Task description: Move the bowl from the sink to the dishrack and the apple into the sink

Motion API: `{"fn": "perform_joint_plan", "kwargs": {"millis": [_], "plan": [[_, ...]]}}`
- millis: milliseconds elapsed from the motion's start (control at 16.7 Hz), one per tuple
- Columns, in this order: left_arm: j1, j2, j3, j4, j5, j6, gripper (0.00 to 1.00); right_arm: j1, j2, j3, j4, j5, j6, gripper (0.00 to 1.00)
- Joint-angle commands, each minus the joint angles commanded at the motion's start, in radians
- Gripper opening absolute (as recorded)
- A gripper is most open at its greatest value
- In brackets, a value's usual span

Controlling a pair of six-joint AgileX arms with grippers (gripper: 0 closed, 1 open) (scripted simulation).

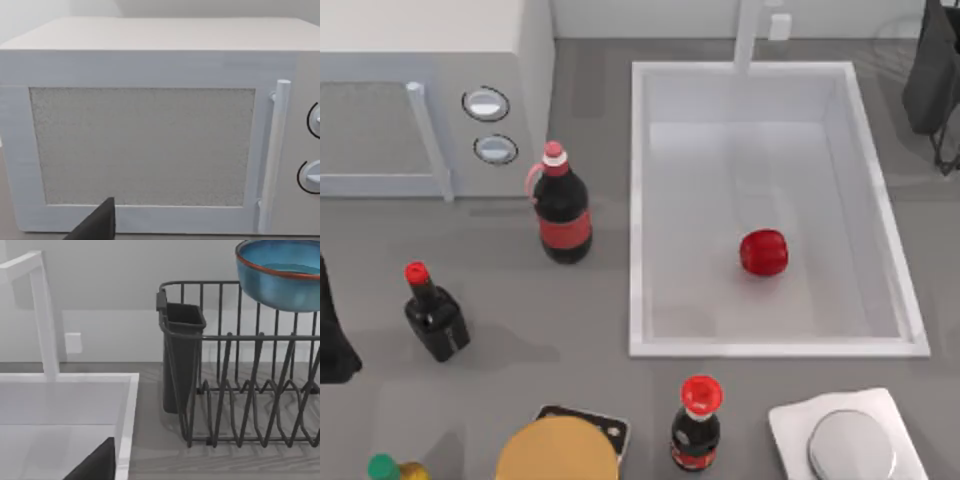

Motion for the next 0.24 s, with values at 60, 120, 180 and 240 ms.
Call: {"fn": "perform_joint_plan", "kwargs": {"millis": [60,120,180,240], "plan": [[0.000,0.000,0.000,0.000,0.000,0.000,1.00,0.000,-0.026,-0.002,-0.012,-0.007,0.000,1.00],[0.000,0.000,0.000,0.000,0.000,0.000,1.00,0.001,-0.042,-0.003,-0.019,-0.011,0.000,1.00],[0.000,0.000,0.000,0.000,0.000,0.000,1.00,0.001,-0.048,-0.003,-0.021,-0.012,0.000,1.00],[0.000,0.000,0.000,0.000,0.000,0.000,1.00,0.001,-0.048,-0.003,-0.021,-0.012,0.000,1.00]]}}
